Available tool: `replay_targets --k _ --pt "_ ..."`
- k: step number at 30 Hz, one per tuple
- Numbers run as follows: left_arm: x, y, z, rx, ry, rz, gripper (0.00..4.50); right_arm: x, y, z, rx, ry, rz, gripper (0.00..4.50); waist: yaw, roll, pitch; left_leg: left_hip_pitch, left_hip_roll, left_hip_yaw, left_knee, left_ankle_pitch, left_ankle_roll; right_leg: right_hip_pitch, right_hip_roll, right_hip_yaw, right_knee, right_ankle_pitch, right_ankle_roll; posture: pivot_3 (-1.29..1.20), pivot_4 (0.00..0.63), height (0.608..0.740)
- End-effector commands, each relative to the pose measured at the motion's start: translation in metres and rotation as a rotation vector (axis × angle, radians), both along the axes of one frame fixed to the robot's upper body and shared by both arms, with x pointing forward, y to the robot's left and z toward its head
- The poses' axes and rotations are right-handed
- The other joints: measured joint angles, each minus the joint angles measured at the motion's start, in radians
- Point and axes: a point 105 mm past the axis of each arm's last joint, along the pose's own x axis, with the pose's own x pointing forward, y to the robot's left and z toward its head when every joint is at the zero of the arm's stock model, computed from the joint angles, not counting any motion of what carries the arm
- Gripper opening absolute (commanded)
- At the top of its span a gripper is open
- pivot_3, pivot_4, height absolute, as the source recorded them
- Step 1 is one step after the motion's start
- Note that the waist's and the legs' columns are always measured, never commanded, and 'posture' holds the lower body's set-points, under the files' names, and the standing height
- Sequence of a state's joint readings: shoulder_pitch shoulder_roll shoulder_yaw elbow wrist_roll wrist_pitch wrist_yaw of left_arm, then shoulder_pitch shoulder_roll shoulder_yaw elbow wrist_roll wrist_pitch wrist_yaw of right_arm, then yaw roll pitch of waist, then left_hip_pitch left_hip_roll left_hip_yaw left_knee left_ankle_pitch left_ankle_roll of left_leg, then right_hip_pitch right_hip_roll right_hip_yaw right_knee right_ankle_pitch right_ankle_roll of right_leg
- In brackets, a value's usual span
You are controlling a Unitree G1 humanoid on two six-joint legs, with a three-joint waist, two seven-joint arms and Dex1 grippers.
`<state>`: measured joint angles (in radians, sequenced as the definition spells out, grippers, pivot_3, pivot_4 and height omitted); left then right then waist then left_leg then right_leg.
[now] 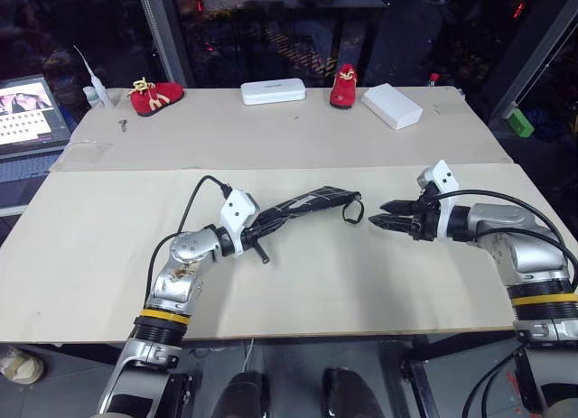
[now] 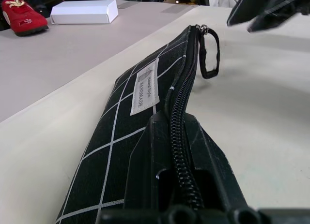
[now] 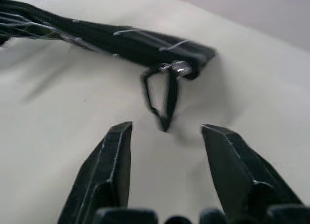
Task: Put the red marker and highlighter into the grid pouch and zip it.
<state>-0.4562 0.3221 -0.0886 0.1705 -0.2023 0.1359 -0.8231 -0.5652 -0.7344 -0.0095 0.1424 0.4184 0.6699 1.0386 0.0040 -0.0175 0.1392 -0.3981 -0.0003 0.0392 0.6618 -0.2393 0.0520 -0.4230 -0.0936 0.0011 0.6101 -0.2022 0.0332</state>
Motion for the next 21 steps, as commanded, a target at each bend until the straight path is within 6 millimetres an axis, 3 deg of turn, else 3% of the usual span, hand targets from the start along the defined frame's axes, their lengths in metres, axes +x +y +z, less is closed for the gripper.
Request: replay_targets --k 1,6,10,14,20,21 --pt "0.000 -0.002 0.011 -0.027 -0.045 -0.007 0.00 -0.012 -0.013 0.024 0.011 -0.046 0.016 2.35 0.004 0.000 0.000 0.000 0.000 0.000 0.000 0.000 0.000 0.000 0.000 0.000 0.000 0.000 0.000 0.00 0.150 0.740" --pt "-0.009 -0.012 0.009 0.013 -0.097 -0.089 0.00 -0.038 -0.035 0.018 -0.067 -0.081 0.065 2.35 0.012 0.000 0.000 -0.001 0.000 -0.001 0.000 0.000 0.000 0.001 0.000 -0.001 0.000 0.000 0.000 0.00 0.150 0.740" --pt "-0.025 -0.024 0.001 0.111 -0.179 -0.248 0.00 -0.042 -0.054 0.012 -0.093 -0.076 -0.002 2.35 0.008 0.000 0.000 0.000 -0.001 0.001 0.000 0.000 0.000 0.001 -0.001 0.001 -0.001 0.000 0.000 0.00 0.150 0.740" --pt "-0.027 -0.027 -0.002 0.130 -0.201 -0.329 0.00 -0.044 -0.060 0.005 -0.102 -0.071 -0.035 2.35 0.005 0.000 0.000 0.004 0.000 0.003 0.000 0.000 0.000 0.002 0.001 0.004 0.000 0.000 0.000 0.00 0.150 0.740" --pt "-0.016 -0.017 -0.024 0.275 -0.226 -0.348 0.00 -0.046 -0.059 -0.004 -0.115 -0.063 -0.058 2.35 0.007 0.000 0.000 0.003 0.000 0.005 0.000 0.000 0.001 0.001 0.001 0.005 0.000 0.000 0.000 0.00 0.150 0.740" --pt "-0.019 -0.016 -0.023 0.247 -0.206 -0.370 0.37 -0.046 -0.061 -0.007 -0.126 -0.059 -0.072 2.38 0.007 0.000 0.000 0.003 0.000 0.005 0.000 -0.001 0.001 0.001 0.001 0.005 0.000 0.000 0.001 0.00 0.150 0.740"
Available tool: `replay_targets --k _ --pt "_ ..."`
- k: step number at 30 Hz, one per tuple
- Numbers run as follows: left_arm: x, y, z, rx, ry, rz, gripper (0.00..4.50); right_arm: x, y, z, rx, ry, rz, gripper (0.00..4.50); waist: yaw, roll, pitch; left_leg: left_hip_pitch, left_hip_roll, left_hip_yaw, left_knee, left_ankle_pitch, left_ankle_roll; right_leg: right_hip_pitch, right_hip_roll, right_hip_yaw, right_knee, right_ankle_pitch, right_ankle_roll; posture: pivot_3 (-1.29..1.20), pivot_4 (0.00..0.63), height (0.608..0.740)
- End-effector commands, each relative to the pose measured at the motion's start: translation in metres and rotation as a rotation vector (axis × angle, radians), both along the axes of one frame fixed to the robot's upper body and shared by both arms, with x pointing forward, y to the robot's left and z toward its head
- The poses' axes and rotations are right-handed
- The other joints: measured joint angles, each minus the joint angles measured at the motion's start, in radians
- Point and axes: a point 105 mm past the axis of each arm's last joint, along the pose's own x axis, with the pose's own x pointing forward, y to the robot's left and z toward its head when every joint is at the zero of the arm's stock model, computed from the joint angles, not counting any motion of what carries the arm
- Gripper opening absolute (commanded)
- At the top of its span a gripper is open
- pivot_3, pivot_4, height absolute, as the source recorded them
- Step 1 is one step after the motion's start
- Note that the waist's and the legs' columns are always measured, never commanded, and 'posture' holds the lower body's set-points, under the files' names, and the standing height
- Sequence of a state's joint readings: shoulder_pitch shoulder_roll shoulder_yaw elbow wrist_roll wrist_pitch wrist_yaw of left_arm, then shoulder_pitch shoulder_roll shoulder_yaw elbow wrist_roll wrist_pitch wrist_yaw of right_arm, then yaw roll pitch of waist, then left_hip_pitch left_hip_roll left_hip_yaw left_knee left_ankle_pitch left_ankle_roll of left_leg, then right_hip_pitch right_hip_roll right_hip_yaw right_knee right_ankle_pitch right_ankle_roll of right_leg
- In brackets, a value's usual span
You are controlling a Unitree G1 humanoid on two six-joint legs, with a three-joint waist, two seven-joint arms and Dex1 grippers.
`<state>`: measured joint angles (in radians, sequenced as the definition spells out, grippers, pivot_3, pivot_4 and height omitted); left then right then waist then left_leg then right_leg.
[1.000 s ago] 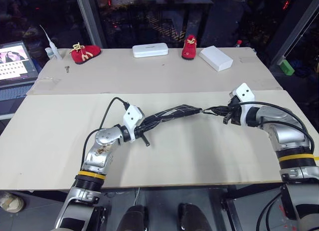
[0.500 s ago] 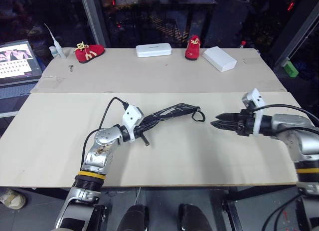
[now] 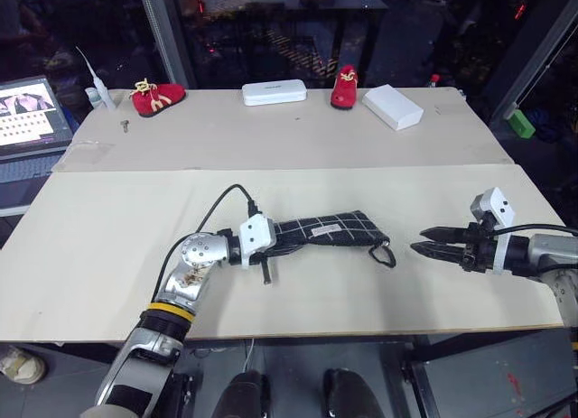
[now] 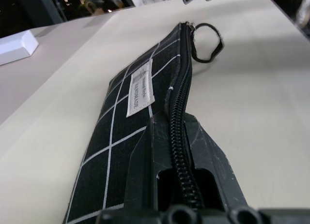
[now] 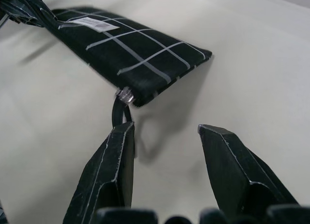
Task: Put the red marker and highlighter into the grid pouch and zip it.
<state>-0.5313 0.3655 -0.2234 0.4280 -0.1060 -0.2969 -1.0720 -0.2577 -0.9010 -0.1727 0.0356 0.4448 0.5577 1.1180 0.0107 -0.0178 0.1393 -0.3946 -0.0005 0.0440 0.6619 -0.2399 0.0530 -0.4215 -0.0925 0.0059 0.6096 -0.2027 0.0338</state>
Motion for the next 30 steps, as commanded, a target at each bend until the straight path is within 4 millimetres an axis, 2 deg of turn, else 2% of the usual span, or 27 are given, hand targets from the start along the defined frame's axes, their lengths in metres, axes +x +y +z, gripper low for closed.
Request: replay_targets --k 1,3,6,8,12,15,18,22,26,30 --pt "-0.002 0.004 0.001 0.000 -0.007 -0.047 0.77 0.000 -0.003 0.007 -0.036 -0.058 -0.022 2.39 0.000 0.000 0.000 0.000 0.000 0.000 0.000 0.000 0.000 0.000 0.000 0.000 0.000 0.000 0.000 0.00 0.150 0.740" --pt "-0.007 0.001 0.008 -0.052 0.006 -0.077 1.28 0.000 -0.005 0.006 -0.037 -0.055 -0.035 2.39 0.001 0.000 0.000 0.000 0.000 0.000 0.000 0.000 0.000 0.000 0.000 0.000 0.000 0.000 0.000 0.00 0.150 0.740" --pt "-0.012 -0.002 0.022 -0.134 -0.006 -0.074 2.49 -0.001 -0.007 0.004 -0.044 -0.050 -0.040 2.39 0.001 0.000 0.000 -0.001 0.000 0.000 0.000 0.000 0.000 -0.001 -0.001 0.001 0.000 0.000 0.000 0.00 0.150 0.740" --pt "-0.020 -0.002 0.030 -0.191 0.050 -0.085 3.25 0.001 -0.009 0.004 -0.048 -0.051 -0.046 2.39 -0.001 0.000 0.000 0.000 0.000 0.000 0.000 0.000 0.000 0.000 -0.001 0.001 0.000 0.000 0.000 0.00 0.150 0.740" --pt "-0.027 0.004 0.039 -0.243 0.131 -0.059 3.25 0.004 -0.012 0.004 -0.054 -0.052 -0.052 2.39 -0.003 0.000 0.000 0.000 0.001 0.001 0.000 0.000 0.000 0.000 0.000 0.001 0.001 0.000 0.000 0.00 0.150 0.740" --pt "-0.021 0.019 0.055 -0.340 0.203 0.054 3.25 0.007 -0.017 0.006 -0.061 -0.056 -0.061 2.39 -0.005 0.000 0.000 0.001 0.001 0.001 0.000 0.000 0.000 0.000 0.000 0.002 0.001 0.000 0.001 0.00 0.150 0.740" --pt "0.000 0.072 0.073 -0.522 0.310 0.347 3.25 0.011 -0.026 0.009 -0.051 -0.064 -0.092 2.39 -0.007 0.000 0.000 0.002 0.001 0.001 0.000 0.000 0.000 0.000 0.000 0.002 0.001 0.000 0.001 0.00 0.150 0.740" --pt "-0.003 0.122 0.074 -0.615 0.351 0.594 3.25 0.016 -0.036 0.006 -0.003 -0.062 -0.145 2.39 -0.018 0.000 0.000 0.002 0.003 0.001 0.000 -0.001 0.002 0.000 0.001 0.002 0.001 -0.001 0.002 0.00 0.150 0.740" --pt "-0.017 0.156 0.073 -0.663 0.346 0.731 3.25 0.024 -0.038 -0.001 0.069 -0.045 -0.184 2.39 -0.019 -0.001 0.000 0.002 0.001 0.002 0.000 -0.001 0.002 0.001 0.000 0.002 0.001 -0.001 0.002 0.00 0.150 0.740" --pt "-0.019 0.173 0.069 -0.685 0.348 0.817 3.25 0.028 -0.037 -0.006 0.083 -0.034 -0.195 2.39 -0.014 -0.001 0.000 0.005 0.001 0.002 0.000 -0.001 0.002 0.003 0.000 0.003 0.001 -0.001 0.001 0.00 0.150 0.740"
